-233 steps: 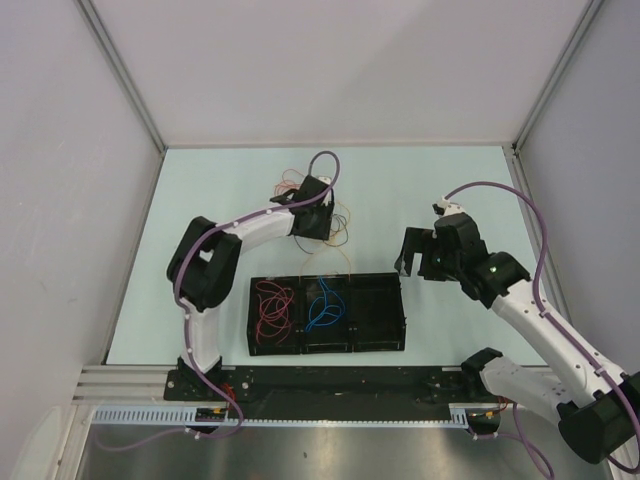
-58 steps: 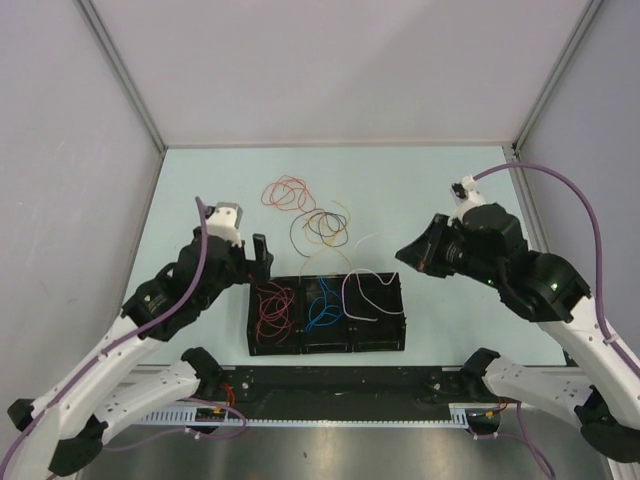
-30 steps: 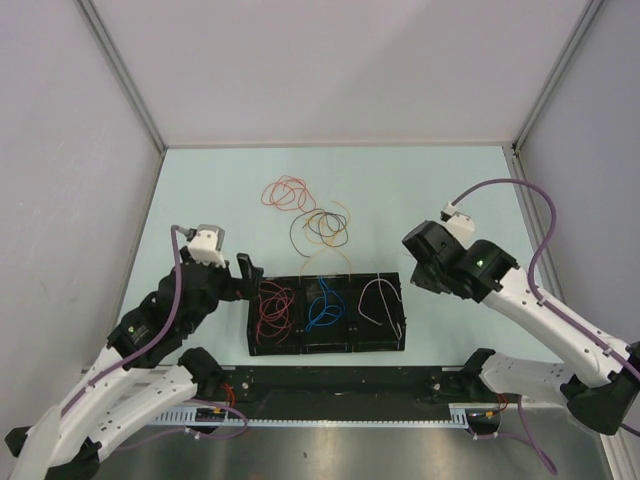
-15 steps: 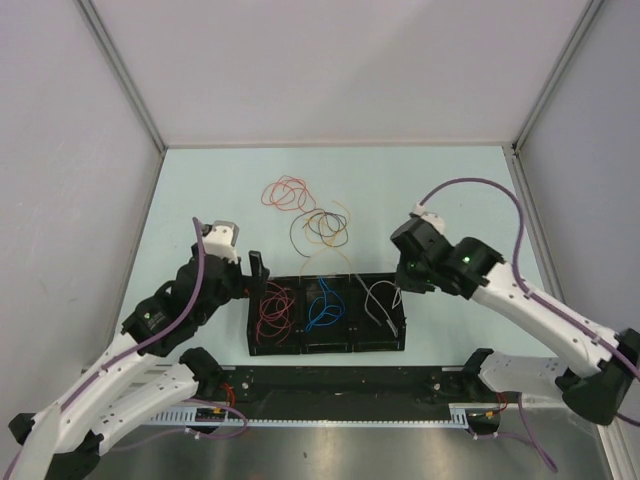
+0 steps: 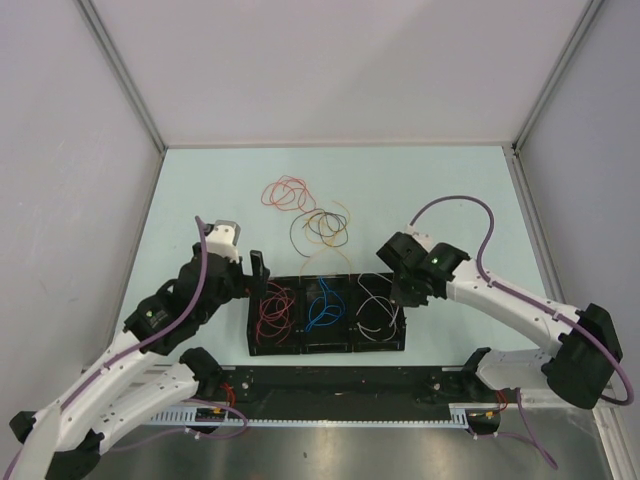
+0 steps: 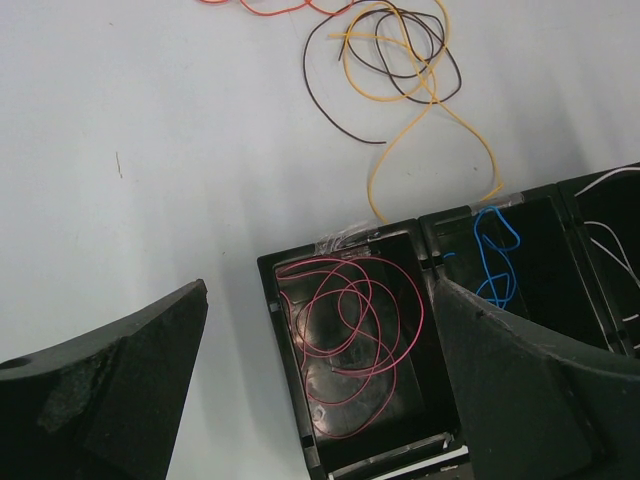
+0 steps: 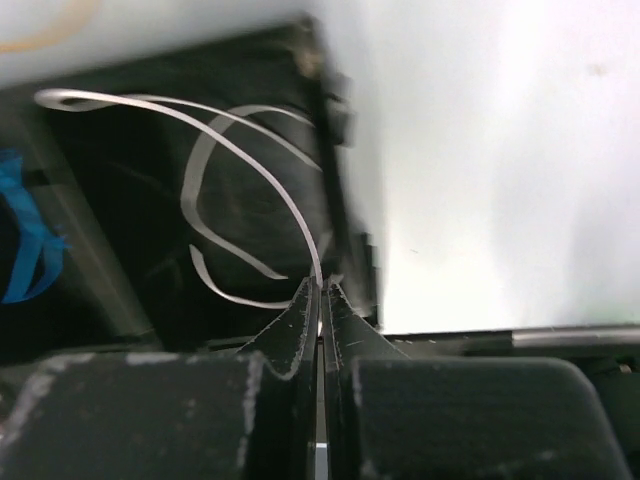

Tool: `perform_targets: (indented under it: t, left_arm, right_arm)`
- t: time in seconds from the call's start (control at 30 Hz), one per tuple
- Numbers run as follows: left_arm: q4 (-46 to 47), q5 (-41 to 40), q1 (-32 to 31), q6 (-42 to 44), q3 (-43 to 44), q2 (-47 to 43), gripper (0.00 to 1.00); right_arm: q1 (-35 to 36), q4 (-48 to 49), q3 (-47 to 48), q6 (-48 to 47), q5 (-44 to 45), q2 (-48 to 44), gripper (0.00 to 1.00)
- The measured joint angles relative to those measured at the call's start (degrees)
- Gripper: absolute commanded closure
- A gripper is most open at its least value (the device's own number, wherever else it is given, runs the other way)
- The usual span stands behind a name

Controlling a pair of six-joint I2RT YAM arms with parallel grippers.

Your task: Untangle the cables

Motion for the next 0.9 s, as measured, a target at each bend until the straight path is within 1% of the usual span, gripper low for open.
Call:
perform_targets:
  t: [0.1, 0.23, 0.33, 0.53, 0.67, 0.9]
  left_arm:
    - [0.02, 0.02, 0.02, 0.00, 0.00, 0.02, 0.00]
    - [0.02, 0.02, 0.04, 0.00, 0.00, 0.37, 0.00]
    - [0.02, 0.02, 0.07, 0.00, 0.00, 0.63, 0.00]
    - [0.00, 0.02, 0.09, 0.00, 0.00, 0.63, 0.00]
    - [0.00, 0.00, 0.11, 0.00, 0.00, 0.63, 0.00]
    - [0.00, 0.02, 0.13, 0.00, 0.00, 1.20, 0.00]
  right_arm:
    - [-0.07, -0.07, -4.33, 1.66, -0.57, 0.00, 1.00]
    - [0.26, 2.69, -5.81, 3.06, -2.21, -0.55, 1.00]
    - [0.68, 5.46, -7.45, 3.21, -4.50, 1.51, 1.00]
    - [0.92, 12.02, -7.82, 3.21, -8.87, 8.22, 1.00]
    - [1.09, 14.19, -7.89, 2.82, -10.19, 11.61, 1.00]
    - [2.16, 13.70, -7.93, 2.64, -10.16, 10.69, 1.00]
